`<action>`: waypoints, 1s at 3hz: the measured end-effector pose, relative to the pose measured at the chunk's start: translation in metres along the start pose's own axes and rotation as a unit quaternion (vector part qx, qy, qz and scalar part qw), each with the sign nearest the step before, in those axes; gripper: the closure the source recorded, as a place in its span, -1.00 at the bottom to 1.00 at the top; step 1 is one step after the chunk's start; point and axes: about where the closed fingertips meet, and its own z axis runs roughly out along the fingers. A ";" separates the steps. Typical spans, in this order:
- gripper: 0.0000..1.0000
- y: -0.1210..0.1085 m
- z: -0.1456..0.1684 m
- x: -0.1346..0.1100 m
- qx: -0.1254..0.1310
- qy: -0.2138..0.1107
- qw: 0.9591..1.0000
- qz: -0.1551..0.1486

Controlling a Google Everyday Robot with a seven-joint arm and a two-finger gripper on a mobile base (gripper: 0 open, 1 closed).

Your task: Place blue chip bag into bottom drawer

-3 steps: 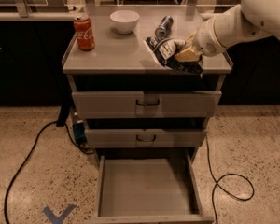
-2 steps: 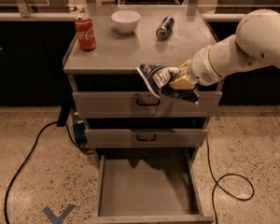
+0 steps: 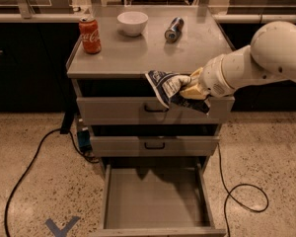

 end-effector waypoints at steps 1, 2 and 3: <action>1.00 0.029 0.007 0.023 0.016 -0.014 1.000 0.003; 1.00 0.064 0.032 0.064 0.003 -0.010 0.999 0.032; 1.00 0.085 0.060 0.103 -0.009 -0.007 0.997 0.071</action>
Offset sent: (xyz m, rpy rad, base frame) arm -0.0783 -0.0128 -0.1494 0.0732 0.0951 -0.0814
